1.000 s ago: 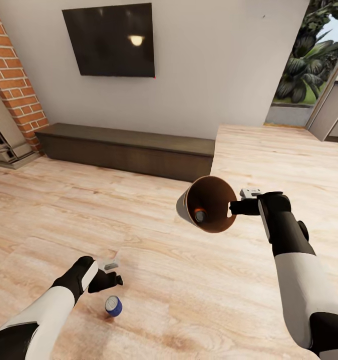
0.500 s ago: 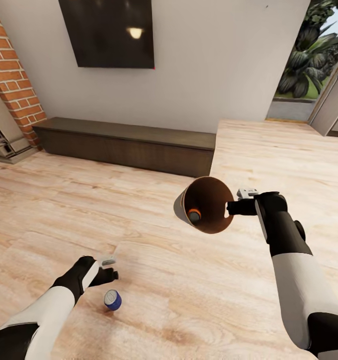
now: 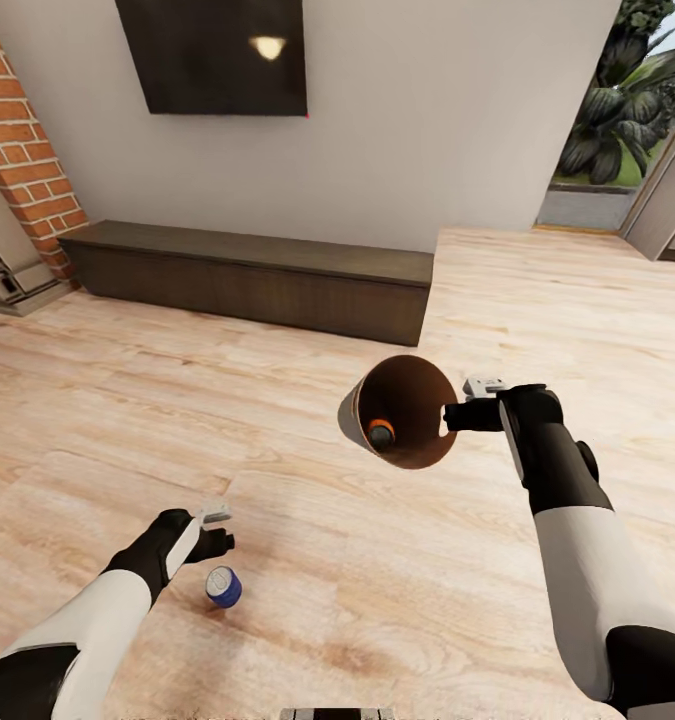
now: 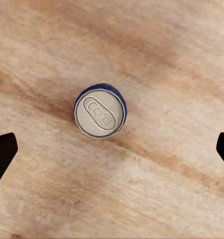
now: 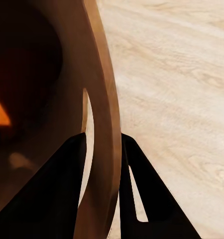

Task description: Put the three can of soda from the living room inside the tash can in the kitchen.

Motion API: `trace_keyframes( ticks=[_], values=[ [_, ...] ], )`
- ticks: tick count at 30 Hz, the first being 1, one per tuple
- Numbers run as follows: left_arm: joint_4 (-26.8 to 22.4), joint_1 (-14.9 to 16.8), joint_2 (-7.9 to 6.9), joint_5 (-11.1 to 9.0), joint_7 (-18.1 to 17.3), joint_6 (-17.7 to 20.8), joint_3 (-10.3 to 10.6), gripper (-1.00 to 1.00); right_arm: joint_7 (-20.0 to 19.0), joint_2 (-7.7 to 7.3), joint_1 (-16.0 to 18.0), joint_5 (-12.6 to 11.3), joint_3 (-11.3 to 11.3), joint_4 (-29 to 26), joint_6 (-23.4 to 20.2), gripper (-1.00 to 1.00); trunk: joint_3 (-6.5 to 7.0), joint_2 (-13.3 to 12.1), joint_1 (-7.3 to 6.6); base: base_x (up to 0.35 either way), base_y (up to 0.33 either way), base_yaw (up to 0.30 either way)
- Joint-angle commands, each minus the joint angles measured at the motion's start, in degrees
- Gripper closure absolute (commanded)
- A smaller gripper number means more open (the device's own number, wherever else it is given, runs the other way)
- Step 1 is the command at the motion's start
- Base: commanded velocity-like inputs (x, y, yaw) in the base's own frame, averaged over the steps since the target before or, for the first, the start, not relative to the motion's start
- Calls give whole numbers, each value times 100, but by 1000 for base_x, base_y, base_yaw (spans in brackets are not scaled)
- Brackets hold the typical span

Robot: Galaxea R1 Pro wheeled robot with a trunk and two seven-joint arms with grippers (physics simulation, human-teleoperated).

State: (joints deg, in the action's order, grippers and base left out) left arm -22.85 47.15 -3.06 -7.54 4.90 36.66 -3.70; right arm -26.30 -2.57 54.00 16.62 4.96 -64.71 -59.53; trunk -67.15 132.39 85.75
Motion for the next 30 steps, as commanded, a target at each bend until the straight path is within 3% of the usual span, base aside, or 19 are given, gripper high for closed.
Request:
trace_keyframes(
  ticks=[1,4,17,27,30],
  values=[
    [-2,26,3,0,-1,-6,23,-100,-35,4,2,-170,-16,-8,-25,100,-27,42,21,0,0,0],
    [-6,193,7,-4,-14,3,116,-100,10,16,4,-168,-133,-20,-30,100,-107,163,87,0,0,0],
    [-8,357,11,0,-19,48,350,-100,53,19,5,-174,-230,-141,-36,100,-457,684,373,0,0,0],
    [73,529,2,22,-22,73,407,-100,56,27,5,-168,-344,-147,-41,100,-726,1085,592,0,0,0],
    [82,547,0,23,-18,76,416,-100,60,47,5,-168,-370,-147,-41,100,-819,1089,600,0,0,0]
  ],
)
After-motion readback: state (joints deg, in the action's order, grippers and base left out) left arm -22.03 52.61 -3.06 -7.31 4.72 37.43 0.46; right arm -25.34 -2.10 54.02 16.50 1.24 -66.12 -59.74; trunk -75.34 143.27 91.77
